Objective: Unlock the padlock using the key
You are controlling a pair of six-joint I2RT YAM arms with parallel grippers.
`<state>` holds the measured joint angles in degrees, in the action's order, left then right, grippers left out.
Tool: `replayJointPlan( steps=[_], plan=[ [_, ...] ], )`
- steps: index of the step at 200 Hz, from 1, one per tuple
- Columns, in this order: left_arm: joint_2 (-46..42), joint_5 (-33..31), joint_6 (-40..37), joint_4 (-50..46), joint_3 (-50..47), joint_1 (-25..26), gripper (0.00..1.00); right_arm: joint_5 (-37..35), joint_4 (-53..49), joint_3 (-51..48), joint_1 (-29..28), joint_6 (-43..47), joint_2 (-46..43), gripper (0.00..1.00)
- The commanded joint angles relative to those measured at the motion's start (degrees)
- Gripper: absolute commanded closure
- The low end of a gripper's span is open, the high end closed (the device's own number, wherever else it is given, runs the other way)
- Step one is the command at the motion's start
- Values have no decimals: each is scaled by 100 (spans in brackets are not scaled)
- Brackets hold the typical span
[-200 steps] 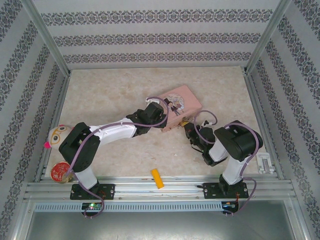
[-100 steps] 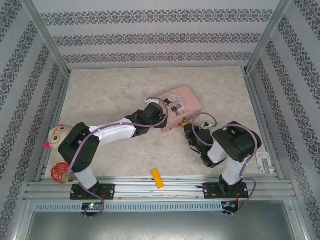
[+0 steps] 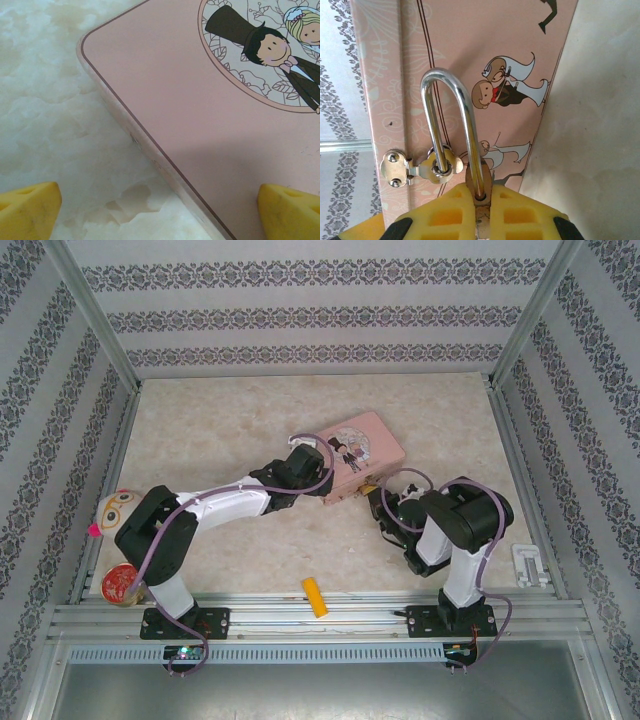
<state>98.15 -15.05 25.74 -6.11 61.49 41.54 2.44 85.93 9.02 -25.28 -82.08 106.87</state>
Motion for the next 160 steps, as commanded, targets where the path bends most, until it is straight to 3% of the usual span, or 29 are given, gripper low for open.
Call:
replayJointPlan(
  steps=[1, 32, 52, 84, 107, 142, 160],
  plan=[
    [-46, -206, -95, -672, -105, -137, 1, -432, -1116, -256, -20, 257, -18, 87],
    [-55, -204, -113, -690, -61, -137, 1, -465, -1188, -180, -39, 383, -122, 87],
    [-46, -206, -115, -694, -46, -142, 1, -417, -1380, -50, -71, 463, -178, 100],
    [-68, -203, -152, -723, 2, -146, 1, -720, -2267, -51, -200, 476, -589, 100],
    [-112, -213, -166, -734, 1, -146, 1, -970, -3579, 67, -288, 646, -1300, 100],
    [-155, -210, -157, -735, -14, -155, 1, -1729, -6990, 926, -498, 1381, -2837, 99],
    [-172, -185, -106, -709, -48, -155, 1, -1911, -7742, 1255, -436, 1709, -3325, 97]
  ],
)
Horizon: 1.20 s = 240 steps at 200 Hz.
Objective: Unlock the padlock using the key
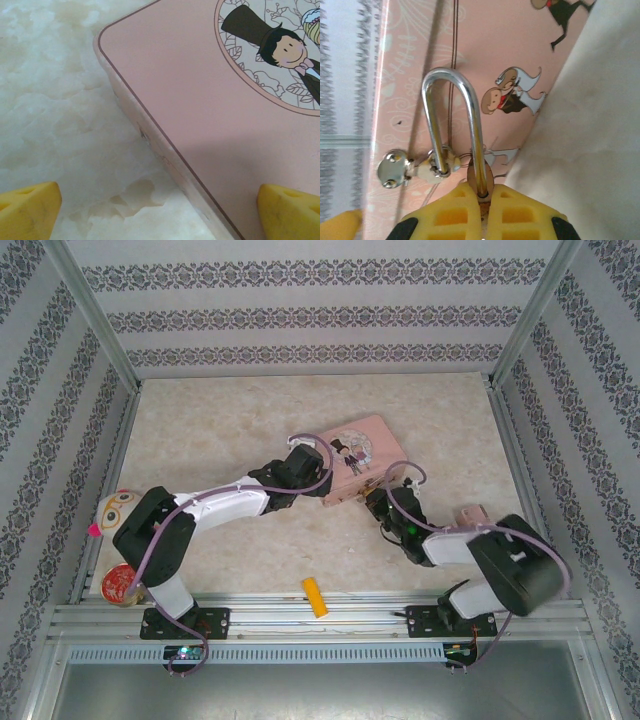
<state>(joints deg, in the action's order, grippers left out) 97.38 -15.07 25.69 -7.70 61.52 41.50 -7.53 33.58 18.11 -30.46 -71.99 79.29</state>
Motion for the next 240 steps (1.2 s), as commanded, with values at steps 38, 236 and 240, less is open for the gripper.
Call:
replayJointPlan(
  steps=[38, 236, 240],
  plan=[
    [-154, -47, -22, -469, -61, -151, 1, -804, -2523, 258, 277, 761, -897, 95],
    [560, -857, -873, -990, 1020, 1001, 1, -157, -2339, -114, 798, 839, -854, 90],
    [570, -872, -873, -1008, 1016, 1009, 1, -154, -2343, -123, 811, 827, -853, 90]
  ],
)
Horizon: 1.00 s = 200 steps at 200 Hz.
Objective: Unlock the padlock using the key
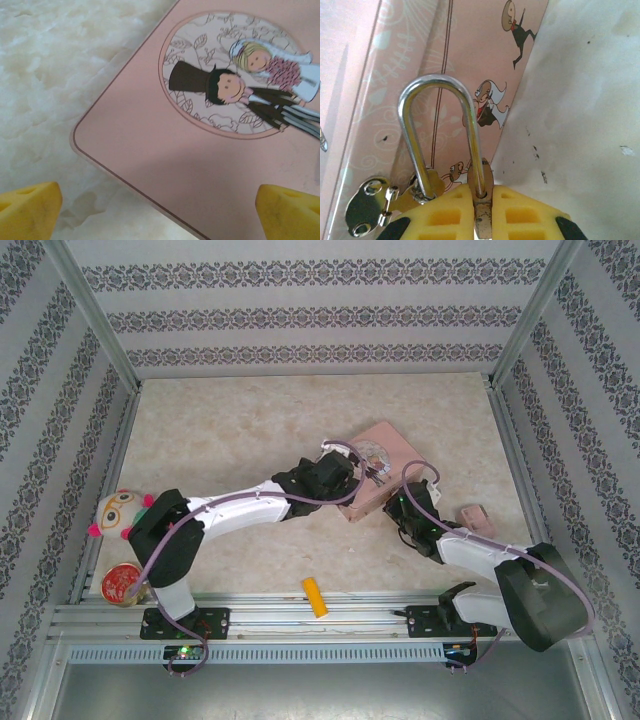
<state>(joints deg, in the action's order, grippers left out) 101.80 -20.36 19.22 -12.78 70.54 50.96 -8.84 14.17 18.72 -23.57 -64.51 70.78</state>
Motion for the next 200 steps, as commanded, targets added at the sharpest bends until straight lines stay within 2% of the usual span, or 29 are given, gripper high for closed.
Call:
replayJointPlan(
  steps=[1, 43, 90, 127, 200],
  plan=[
    [133, -344, -226, -504, 107, 63, 1, -22, -396, -193, 128, 79, 1, 91],
    [154, -348, -84, -629, -115, 59, 1, -39, -215, -230, 195, -86, 26, 100],
    [92, -355, 10, -582, -338, 55, 1, -267, -75, -160, 200, -416, -43, 100],
    [112, -317, 29, -515, -407, 56, 1, -354, 572, -231, 203, -830, 111, 100],
    [125, -357, 25, -476, -465, 54, 1, -1036, 428, -78, 238, -794, -283, 100]
  ],
)
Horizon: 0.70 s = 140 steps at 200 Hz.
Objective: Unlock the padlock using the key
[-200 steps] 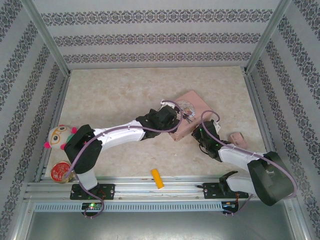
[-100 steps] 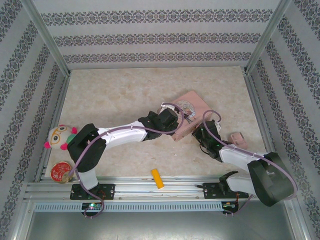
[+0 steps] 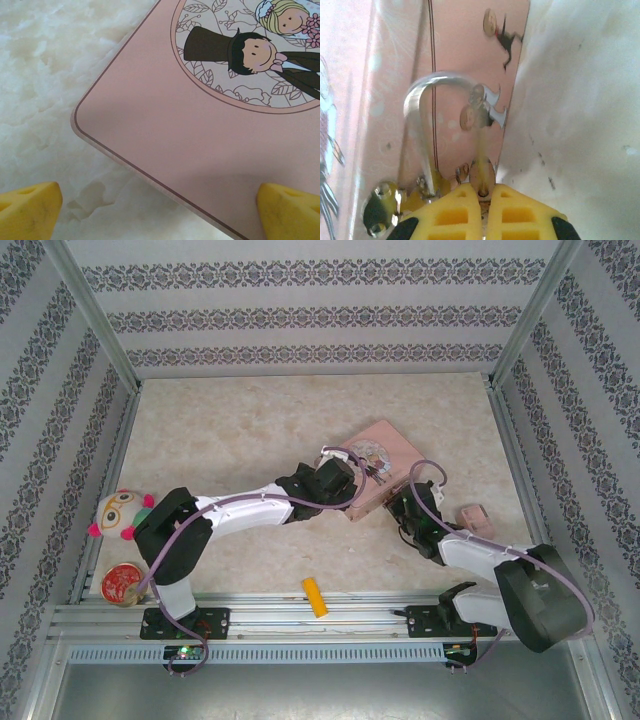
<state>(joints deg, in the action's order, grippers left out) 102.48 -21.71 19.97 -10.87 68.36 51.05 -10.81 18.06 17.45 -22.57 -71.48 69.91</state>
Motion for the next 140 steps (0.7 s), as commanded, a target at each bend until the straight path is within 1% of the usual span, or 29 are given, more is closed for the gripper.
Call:
replayJointPlan(
  steps=[1, 24, 66, 98, 121, 140],
  plan=[
    [60, -220, -52, -664, -241, 46, 1, -851, 43, 48, 138, -100, -201, 100],
    [56, -226, -77, -653, -235, 46, 1, -965, 273, 24, 134, -123, -217, 100],
    [40, -132, -20, -648, -278, -30, 1, -840, 10, 188, 139, 162, -344, 100],
    [-85, -164, -19, -626, -455, -244, 1, -755, -564, 172, 145, 357, -802, 100],
    [-199, -193, -29, -620, -602, -503, 0, -682, -1097, 47, 147, 493, -1342, 100],
    [-312, -75, -11, -537, -726, -756, 0, -524, -1569, -14, 154, 643, -1821, 100]
  ],
)
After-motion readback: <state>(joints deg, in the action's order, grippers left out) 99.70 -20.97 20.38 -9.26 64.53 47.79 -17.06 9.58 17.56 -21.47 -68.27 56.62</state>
